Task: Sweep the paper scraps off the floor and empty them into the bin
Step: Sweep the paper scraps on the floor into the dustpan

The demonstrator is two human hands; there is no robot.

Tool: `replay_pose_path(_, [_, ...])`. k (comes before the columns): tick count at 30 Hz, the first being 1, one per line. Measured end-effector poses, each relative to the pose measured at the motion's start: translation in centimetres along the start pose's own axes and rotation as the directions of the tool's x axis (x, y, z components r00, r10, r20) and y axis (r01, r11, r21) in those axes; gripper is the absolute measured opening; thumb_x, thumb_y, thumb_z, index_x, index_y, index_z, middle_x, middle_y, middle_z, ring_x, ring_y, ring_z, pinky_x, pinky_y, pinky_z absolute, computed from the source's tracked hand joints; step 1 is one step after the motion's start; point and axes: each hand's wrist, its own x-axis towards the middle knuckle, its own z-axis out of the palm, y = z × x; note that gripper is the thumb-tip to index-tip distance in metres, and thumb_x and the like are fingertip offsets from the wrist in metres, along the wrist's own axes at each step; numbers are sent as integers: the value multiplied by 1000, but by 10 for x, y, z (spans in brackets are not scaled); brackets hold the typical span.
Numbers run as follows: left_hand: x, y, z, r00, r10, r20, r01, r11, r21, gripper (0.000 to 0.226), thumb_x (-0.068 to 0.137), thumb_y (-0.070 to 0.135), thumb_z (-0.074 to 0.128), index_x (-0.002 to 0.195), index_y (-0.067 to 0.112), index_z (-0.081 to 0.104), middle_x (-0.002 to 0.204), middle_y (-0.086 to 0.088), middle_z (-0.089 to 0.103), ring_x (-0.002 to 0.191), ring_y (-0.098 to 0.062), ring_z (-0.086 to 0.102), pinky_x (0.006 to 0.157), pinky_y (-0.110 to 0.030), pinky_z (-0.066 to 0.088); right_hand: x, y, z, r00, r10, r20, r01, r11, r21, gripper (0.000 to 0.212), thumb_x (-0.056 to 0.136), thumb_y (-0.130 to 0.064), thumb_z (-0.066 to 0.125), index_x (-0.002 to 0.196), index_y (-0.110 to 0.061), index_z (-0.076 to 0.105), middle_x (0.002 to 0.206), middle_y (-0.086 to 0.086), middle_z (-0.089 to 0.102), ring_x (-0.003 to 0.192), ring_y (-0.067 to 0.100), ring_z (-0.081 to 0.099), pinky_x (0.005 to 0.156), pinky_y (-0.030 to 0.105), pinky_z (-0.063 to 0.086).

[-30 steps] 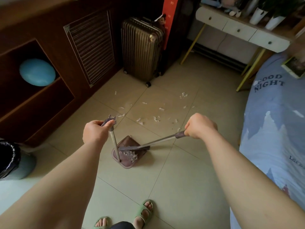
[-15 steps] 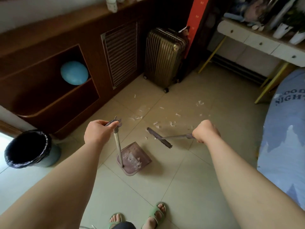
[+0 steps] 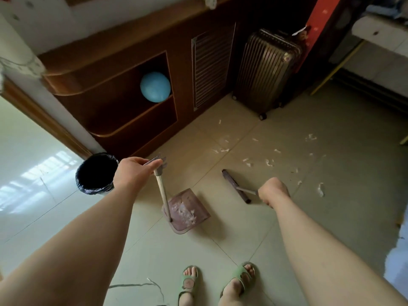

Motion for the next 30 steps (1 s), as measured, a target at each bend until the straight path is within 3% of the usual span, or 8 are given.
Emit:
replay_pose_path(6, [8,-53,-23,999,-41,-8,41,999,-22,33,71,59,77,80,27,76,75,6,73,76,-21,70,74,-42,59,-27,-17,31,998,-68,-1,68,994,-85,25,86,-6,56,108,-2,64,114,17,67,101,33,65,71,30,45])
replay_pose_path(10, [4,-72,-26,998,-63,-21,62,998,-25,33,74,55,77,85,25,77,76,4,73,77,-19,69,70,-35,54,-43,-31,40,986,-163,19,164,973,-162,3,85,-10,58,83,-8,57,97,14,67,81,29,60,65,27,43])
replay_pose_path(14, [6,-82,-32,997,-71,-40,70,997,-34,34,77,55,74,91,24,78,77,4,72,70,-19,64,59,-28,43,-61,-45,48,965,-236,116,259,926,-275,25,84,-11,60,64,-11,47,66,6,53,63,25,52,49,22,37])
replay_pose_path(17, [9,-84,-36,997,-61,-43,60,998,-23,35,78,56,72,92,24,78,78,4,72,68,-18,62,57,-28,41,-73,-54,49,919,-279,278,360,881,-308,32,85,-21,67,60,-14,48,67,7,59,64,24,56,59,28,49])
replay_pose_path(21, [9,-84,-38,997,-58,-49,58,998,-14,36,80,55,72,95,23,77,81,2,72,73,-18,63,56,-27,41,-85,-63,35,942,-264,209,330,848,-415,53,70,-51,79,48,-12,50,27,-3,45,35,18,45,46,21,38])
replay_pose_path(26, [12,-89,-43,997,-70,-42,69,997,-29,39,78,58,72,94,22,77,81,2,72,77,-19,66,64,-30,46,-89,-66,4,956,-280,90,293,885,-362,49,60,-59,82,69,-14,64,43,-4,56,45,17,51,54,20,42])
replay_pose_path(30, [14,-90,-49,995,-84,-58,82,996,-46,38,79,55,73,94,21,76,81,1,71,76,-21,65,64,-31,47,-82,-69,0,963,-269,6,255,907,-336,50,59,-55,83,83,-17,62,65,0,59,65,22,55,55,22,39])
